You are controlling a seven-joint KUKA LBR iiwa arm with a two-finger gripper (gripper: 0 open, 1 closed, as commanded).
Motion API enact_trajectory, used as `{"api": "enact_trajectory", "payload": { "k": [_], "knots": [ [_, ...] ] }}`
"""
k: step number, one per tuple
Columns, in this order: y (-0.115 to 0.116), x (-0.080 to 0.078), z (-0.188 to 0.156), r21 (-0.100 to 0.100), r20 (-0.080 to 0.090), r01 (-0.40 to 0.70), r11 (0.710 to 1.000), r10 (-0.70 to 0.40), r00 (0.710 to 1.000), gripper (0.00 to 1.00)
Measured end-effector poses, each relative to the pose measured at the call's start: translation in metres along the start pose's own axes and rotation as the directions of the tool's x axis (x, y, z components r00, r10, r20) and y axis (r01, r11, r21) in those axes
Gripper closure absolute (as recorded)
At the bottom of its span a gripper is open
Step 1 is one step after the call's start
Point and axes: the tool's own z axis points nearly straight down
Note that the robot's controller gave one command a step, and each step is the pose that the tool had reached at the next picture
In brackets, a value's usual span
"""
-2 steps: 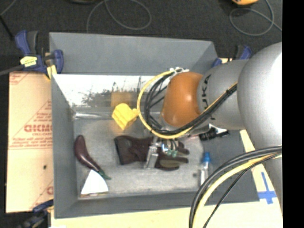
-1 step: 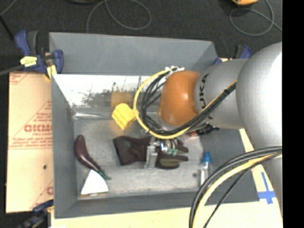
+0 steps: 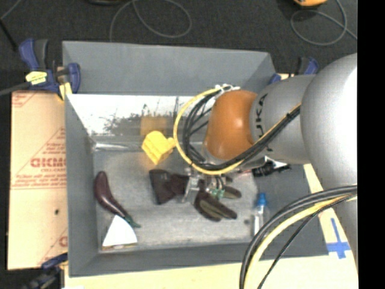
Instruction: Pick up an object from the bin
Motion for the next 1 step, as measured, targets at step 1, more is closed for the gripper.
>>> {"api": "enact_trajectory", "payload": {
  "k": [1],
  "knots": [
    [0.0000, 0.0000, 0.0000, 0.000, 0.000, 0.000, 1.000, 0.000, 1.000, 1.00]
  ]
}}
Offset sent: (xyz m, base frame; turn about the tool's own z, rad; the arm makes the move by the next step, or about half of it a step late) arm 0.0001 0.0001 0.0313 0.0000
